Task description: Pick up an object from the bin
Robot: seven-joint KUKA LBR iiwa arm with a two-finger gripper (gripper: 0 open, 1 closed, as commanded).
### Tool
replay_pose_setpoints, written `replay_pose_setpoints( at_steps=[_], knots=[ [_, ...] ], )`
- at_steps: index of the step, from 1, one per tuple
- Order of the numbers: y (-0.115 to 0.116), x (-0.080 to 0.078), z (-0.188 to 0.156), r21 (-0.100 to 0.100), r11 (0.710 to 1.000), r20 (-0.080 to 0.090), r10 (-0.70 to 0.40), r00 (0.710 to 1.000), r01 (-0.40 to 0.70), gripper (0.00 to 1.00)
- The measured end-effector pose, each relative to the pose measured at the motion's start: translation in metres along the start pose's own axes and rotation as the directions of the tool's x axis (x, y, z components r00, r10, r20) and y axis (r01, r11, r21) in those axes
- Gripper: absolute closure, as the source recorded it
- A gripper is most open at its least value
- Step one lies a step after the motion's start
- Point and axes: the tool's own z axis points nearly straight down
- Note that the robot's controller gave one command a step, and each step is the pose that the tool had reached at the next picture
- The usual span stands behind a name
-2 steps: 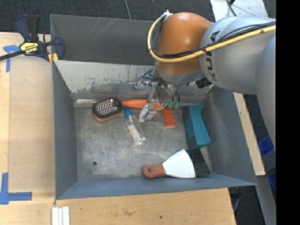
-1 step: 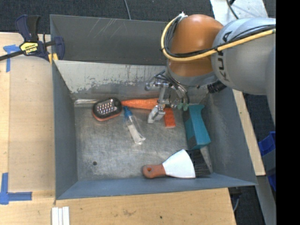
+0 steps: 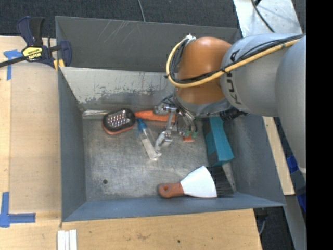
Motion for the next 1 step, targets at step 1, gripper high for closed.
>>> replay_pose_setpoints(
  at_steps=[1],
  knots=[
    [-0.0098, -0.0228, 0.0233, 0.005, 0.984, -0.016, 0.178, 0.984, -0.178, 0.0]
  ],
)
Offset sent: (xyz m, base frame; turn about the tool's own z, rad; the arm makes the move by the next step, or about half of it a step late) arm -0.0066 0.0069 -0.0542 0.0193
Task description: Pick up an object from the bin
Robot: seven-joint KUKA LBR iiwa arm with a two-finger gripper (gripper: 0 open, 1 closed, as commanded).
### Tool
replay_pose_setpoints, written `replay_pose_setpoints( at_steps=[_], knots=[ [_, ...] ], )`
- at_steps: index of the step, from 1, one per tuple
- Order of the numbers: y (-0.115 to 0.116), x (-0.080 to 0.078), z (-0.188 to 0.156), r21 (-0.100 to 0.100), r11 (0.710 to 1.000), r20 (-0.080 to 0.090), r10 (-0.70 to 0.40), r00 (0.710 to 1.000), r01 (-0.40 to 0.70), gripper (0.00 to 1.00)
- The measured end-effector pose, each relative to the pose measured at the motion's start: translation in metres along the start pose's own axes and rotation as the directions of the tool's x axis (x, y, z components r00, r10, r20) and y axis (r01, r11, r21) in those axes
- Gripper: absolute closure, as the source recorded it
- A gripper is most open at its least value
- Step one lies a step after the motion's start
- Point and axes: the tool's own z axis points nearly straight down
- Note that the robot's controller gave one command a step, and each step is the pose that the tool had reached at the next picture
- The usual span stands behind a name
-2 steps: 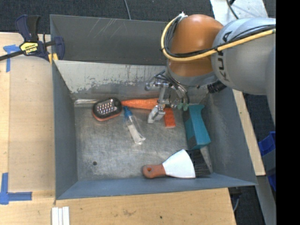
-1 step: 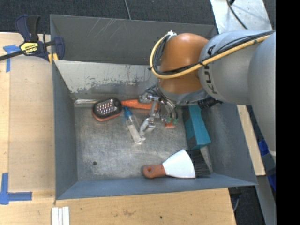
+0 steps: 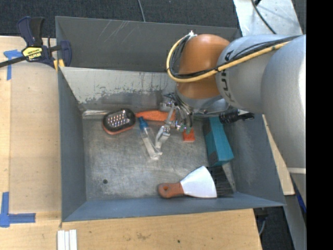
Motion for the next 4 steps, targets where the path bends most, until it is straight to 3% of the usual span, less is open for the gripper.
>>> replay_pose_setpoints(
  at_steps=[1, 4],
  knots=[
    [0.0011, 0.0061, 0.0039, -0.006, 1.0, 0.018, 0.011, 1.0, -0.011, 1.0],
    [0.0007, 0.006, 0.001, -0.005, 1.0, 0.017, 0.011, 1.0, -0.011, 1.0]
  ],
)
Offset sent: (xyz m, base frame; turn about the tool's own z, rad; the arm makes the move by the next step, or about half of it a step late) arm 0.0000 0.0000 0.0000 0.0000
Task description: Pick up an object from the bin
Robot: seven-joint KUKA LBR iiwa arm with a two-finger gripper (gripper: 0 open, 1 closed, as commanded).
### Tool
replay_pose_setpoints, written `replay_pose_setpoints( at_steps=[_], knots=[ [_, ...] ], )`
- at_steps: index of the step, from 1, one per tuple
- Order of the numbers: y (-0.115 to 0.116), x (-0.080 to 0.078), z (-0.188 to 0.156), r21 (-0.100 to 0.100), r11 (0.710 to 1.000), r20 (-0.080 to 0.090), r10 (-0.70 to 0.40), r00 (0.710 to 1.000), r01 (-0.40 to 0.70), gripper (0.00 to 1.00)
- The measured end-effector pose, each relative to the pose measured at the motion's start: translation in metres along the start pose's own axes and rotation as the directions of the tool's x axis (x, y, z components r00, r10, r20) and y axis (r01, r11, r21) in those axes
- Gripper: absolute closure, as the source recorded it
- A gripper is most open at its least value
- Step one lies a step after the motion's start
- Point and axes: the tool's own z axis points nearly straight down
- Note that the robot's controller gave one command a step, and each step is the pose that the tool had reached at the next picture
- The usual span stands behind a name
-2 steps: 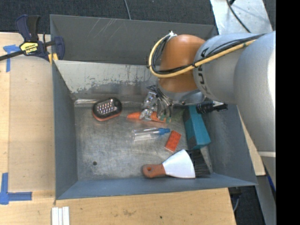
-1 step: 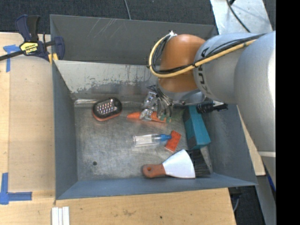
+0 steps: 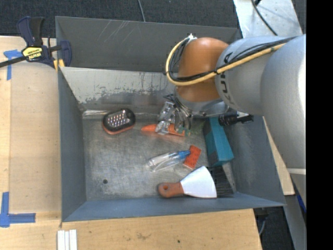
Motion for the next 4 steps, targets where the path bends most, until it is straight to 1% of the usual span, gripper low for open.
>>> replay_pose_setpoints(
  at_steps=[1, 3, 4],
  knots=[
    [0.0, 0.0, -0.004, 0.001, 1.0, -0.003, 0.0, 1.0, 0.0, 1.0],
    [0.0, -0.001, -0.018, 0.0, 1.0, 0.0, 0.0, 1.0, 0.0, 1.0],
    [0.0, 0.0, -0.024, 0.001, 1.0, -0.003, 0.0, 1.0, 0.0, 1.0]
  ],
)
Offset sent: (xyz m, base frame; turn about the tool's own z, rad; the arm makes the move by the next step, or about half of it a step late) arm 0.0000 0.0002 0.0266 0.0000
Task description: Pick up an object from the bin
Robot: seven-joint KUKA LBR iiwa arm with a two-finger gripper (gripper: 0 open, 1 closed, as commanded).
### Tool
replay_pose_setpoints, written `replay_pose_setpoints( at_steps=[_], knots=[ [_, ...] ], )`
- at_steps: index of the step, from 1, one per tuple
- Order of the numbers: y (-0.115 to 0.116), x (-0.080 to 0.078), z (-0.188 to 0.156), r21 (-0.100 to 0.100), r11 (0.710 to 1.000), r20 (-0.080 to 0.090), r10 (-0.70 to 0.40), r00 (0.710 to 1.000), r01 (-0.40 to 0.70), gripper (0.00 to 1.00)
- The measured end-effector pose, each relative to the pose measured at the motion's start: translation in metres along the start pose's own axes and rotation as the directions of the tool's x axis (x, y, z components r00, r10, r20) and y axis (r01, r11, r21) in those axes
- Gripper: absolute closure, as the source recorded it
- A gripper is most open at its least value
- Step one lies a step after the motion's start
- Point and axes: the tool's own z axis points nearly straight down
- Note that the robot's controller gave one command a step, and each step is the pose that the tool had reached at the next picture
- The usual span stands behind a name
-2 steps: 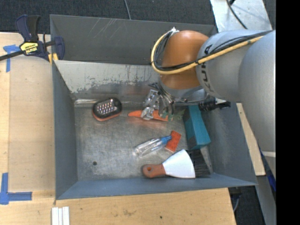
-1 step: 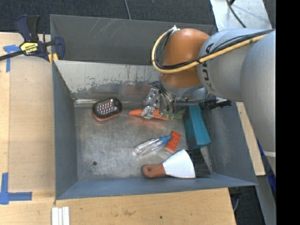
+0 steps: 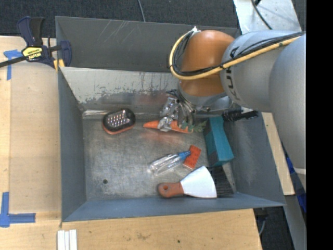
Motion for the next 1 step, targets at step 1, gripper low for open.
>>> replay_pose_setpoints(
  at_steps=[1],
  knots=[
    [-0.0001, 0.0001, -0.0106, 0.0, 1.0, -0.001, 0.0, 1.0, 0.0, 1.0]
  ],
)
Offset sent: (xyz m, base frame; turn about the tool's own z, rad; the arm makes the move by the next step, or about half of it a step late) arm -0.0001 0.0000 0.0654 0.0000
